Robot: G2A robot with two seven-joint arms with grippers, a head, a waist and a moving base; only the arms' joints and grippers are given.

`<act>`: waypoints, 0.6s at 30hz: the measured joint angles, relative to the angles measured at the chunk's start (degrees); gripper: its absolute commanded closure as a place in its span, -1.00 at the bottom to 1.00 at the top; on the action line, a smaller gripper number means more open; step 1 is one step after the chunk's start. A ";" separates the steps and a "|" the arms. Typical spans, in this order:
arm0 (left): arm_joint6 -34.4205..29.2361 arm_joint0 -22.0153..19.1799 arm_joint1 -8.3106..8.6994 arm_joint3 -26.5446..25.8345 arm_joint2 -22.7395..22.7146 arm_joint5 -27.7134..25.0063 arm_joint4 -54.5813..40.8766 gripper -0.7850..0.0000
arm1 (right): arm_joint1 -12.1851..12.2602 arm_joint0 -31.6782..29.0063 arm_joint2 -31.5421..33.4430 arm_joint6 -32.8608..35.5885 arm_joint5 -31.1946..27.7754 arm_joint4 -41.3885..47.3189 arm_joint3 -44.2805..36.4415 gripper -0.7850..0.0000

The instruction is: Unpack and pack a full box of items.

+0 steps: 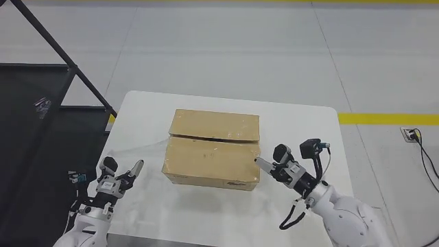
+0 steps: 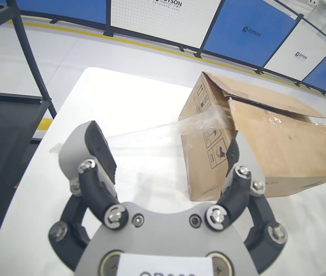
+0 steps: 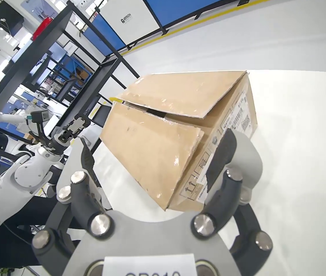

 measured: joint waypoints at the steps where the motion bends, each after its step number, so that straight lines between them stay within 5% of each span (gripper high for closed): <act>1: 0.00 0.00 0.00 0.00 0.00 0.00 0.00 -1.00 | 0.00 0.00 0.01 0.01 0.00 0.10 0.00 -1.00; 7: 0.00 0.00 0.00 0.00 0.00 0.00 0.00 -1.00 | -0.03 -0.10 -0.16 0.17 -0.20 0.32 0.03 -1.00; 18: -4.50 -1.31 -0.09 -0.65 -1.01 -0.29 -6.44 -1.00 | -0.20 7.35 -1.09 7.26 -8.53 19.64 11.98 -1.00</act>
